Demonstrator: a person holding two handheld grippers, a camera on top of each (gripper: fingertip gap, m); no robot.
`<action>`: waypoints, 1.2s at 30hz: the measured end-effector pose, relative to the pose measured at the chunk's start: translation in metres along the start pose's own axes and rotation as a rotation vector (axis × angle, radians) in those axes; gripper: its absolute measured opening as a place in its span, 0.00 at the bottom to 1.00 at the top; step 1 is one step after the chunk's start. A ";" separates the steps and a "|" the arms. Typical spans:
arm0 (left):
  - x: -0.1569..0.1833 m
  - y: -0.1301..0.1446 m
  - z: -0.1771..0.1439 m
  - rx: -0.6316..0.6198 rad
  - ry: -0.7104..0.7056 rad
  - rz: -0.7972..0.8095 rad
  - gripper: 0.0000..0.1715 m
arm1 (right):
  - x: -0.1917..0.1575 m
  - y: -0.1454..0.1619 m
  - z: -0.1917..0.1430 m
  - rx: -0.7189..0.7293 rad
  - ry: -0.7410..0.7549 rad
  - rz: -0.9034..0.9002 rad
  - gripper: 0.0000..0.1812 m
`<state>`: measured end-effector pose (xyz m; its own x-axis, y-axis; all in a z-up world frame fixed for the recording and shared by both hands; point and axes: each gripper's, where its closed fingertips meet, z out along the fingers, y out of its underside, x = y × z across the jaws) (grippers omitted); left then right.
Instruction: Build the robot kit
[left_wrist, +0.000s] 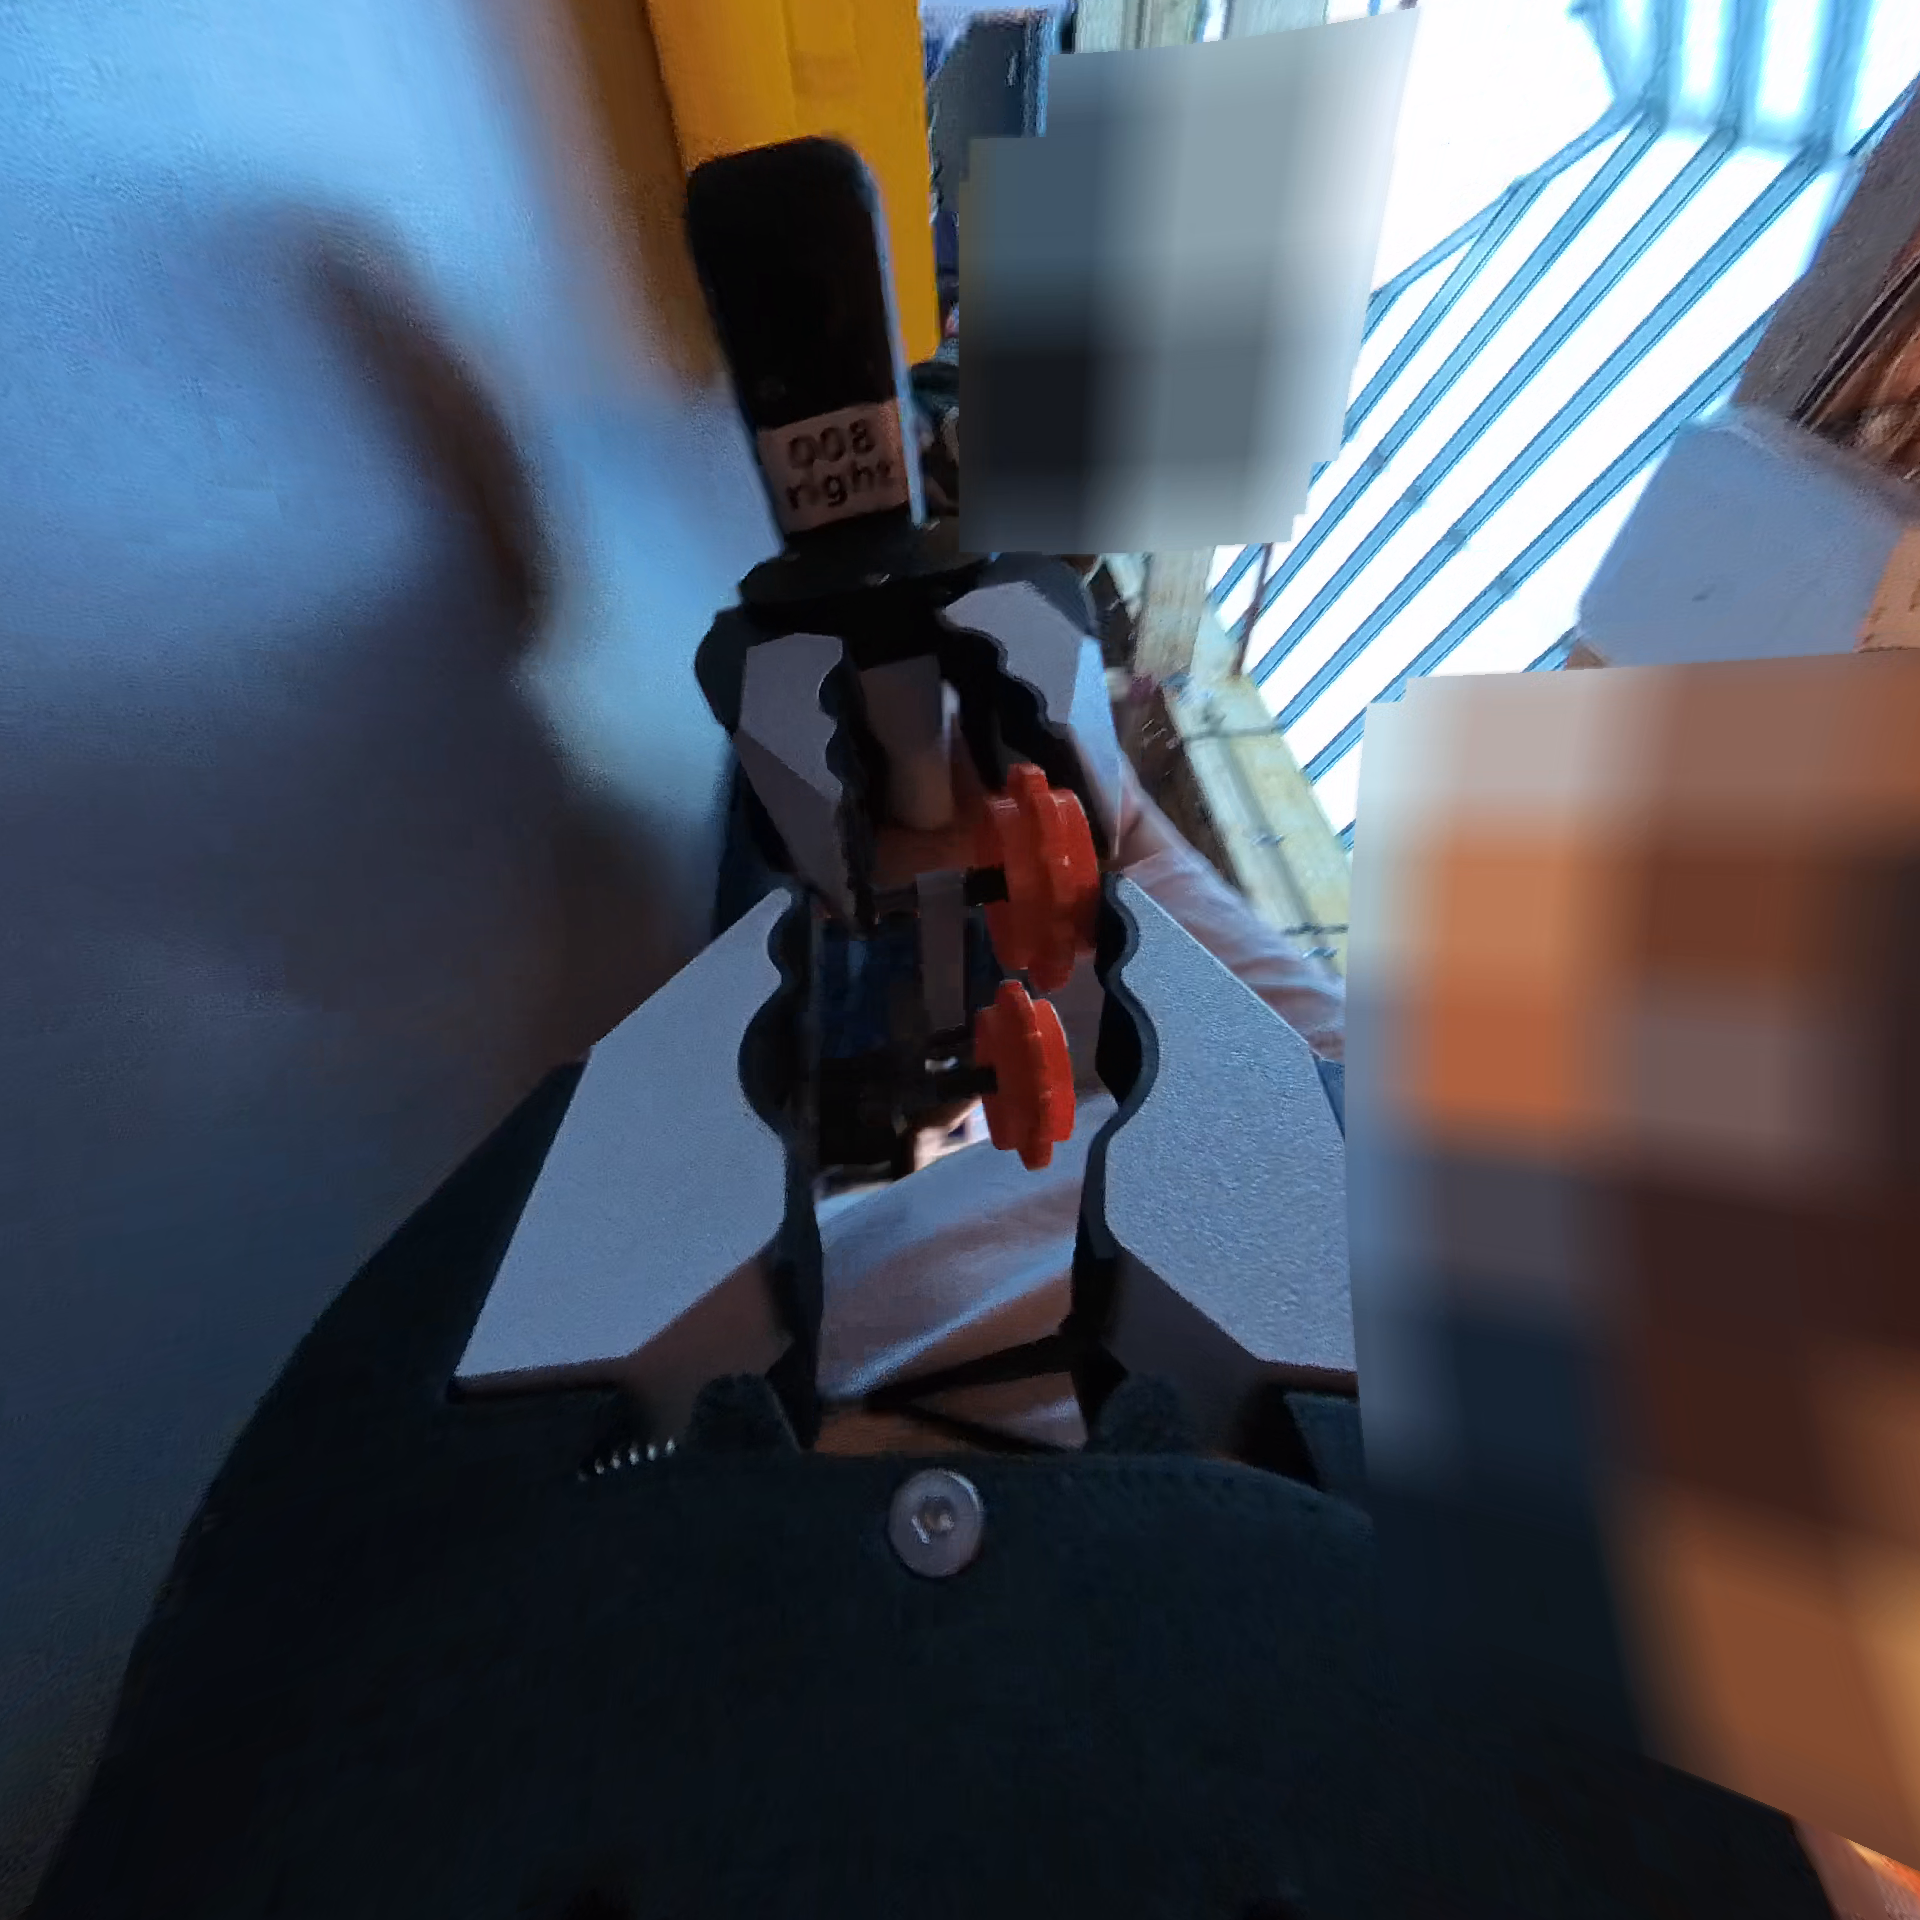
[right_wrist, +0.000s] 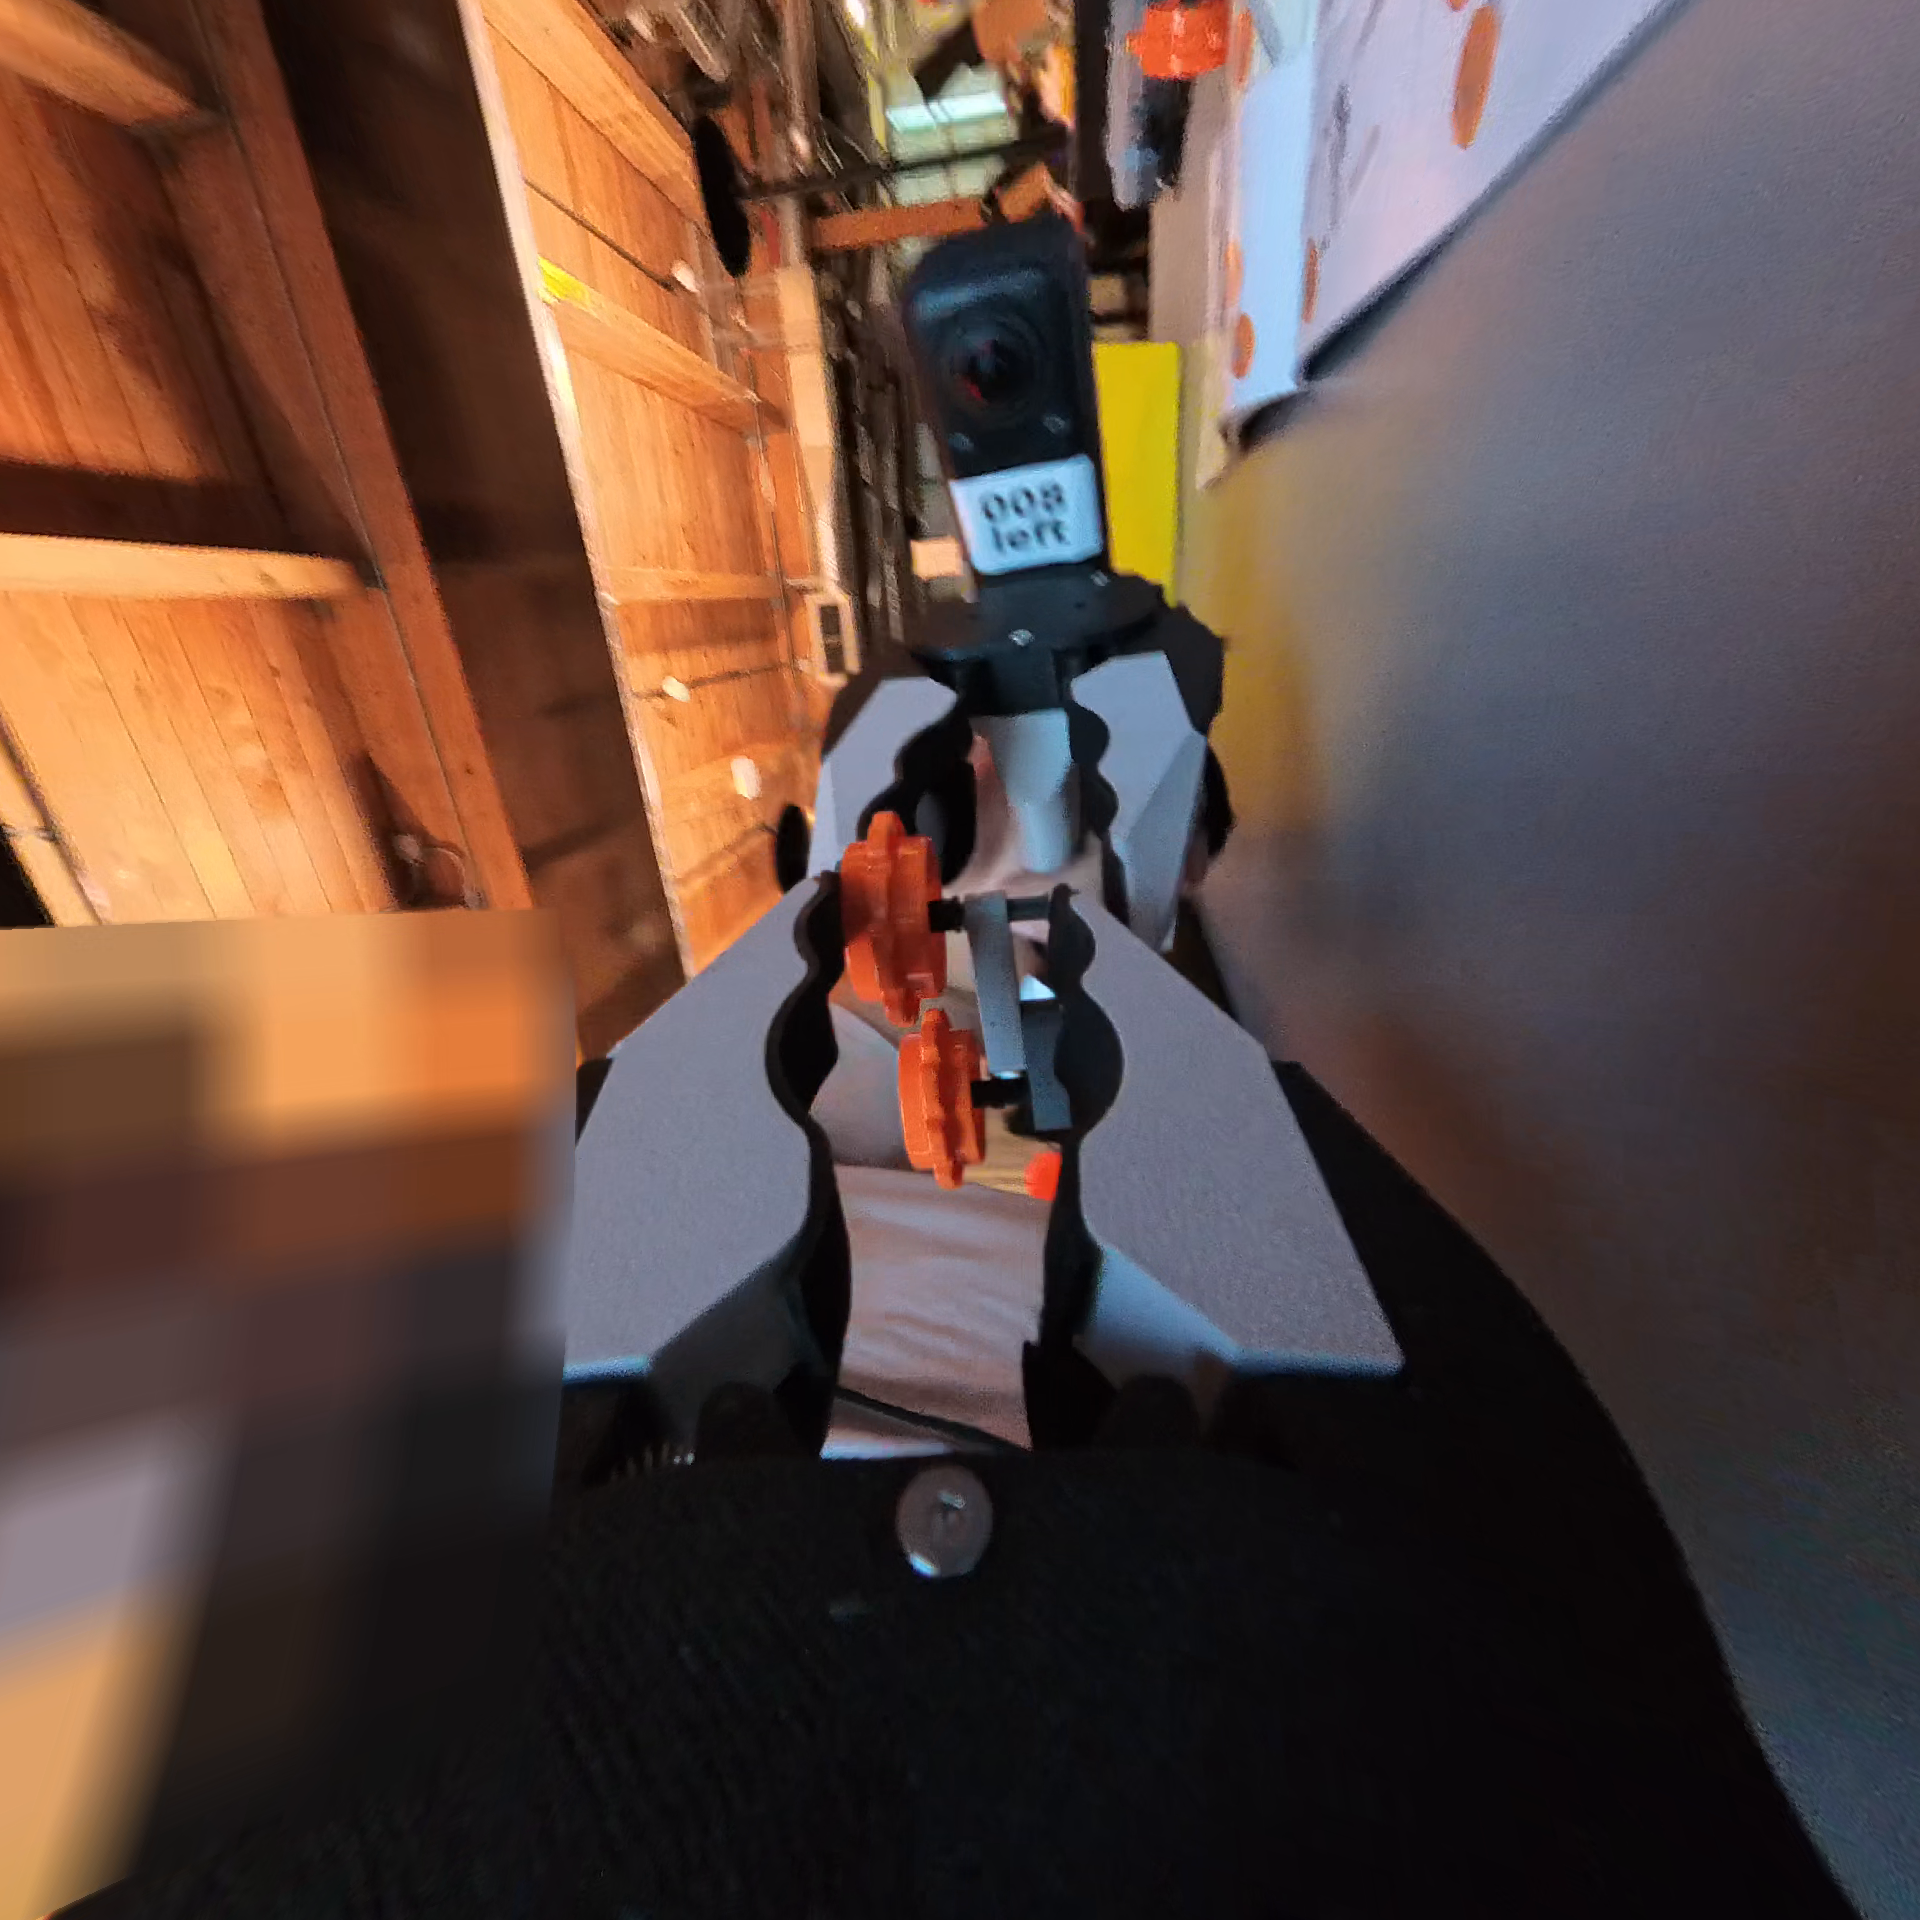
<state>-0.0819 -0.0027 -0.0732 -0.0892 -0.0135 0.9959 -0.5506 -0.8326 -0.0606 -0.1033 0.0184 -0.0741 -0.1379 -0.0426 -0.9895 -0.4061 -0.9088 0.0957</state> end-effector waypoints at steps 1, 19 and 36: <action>-0.008 0.001 -0.002 -0.027 -0.032 0.016 0.32 | 0.005 -0.001 -0.001 -0.013 0.023 -0.002 0.21; 0.017 0.015 0.006 0.197 0.216 0.004 0.23 | -0.043 0.000 -0.003 0.030 -0.221 0.186 0.21; 0.013 -0.006 -0.010 0.326 0.104 0.064 0.31 | -0.013 0.002 0.007 0.051 -0.021 0.063 0.21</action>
<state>-0.0878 0.0080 -0.0609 -0.2078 -0.0288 0.9777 -0.2482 -0.9653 -0.0812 -0.1083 0.0203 -0.0599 -0.1831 -0.0900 -0.9790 -0.4416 -0.8821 0.1637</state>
